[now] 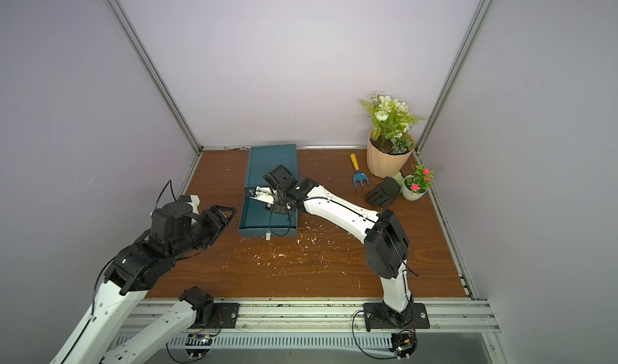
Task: Take the keys out of the drawer
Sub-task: Pick up the key from the drawer.
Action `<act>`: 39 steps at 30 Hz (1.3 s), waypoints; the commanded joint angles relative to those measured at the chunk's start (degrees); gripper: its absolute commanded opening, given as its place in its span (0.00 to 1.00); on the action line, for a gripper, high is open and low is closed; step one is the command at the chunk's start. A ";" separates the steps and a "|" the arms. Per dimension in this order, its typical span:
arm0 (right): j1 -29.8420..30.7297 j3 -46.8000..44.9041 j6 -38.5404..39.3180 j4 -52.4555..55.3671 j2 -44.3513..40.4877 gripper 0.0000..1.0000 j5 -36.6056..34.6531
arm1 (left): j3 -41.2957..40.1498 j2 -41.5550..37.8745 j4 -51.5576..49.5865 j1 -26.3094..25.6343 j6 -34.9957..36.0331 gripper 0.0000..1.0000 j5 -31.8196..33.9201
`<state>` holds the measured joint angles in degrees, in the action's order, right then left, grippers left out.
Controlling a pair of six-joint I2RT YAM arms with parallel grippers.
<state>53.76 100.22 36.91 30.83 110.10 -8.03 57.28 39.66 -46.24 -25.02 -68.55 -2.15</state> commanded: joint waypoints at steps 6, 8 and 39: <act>-0.12 3.74 -1.46 1.10 -2.89 0.00 3.50 | 1.28 0.39 2.21 0.58 1.17 0.67 1.53; -0.14 4.07 -1.91 1.26 -3.27 0.00 4.11 | 1.49 0.51 2.37 0.63 1.21 0.67 1.80; -0.75 2.83 -20.30 -3.93 -13.81 0.00 14.49 | 2.90 2.96 9.17 0.58 19.96 0.66 11.63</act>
<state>53.41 101.73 21.71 29.65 99.85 3.46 59.09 42.30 -40.36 -25.02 -54.15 6.94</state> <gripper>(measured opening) 0.061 0.662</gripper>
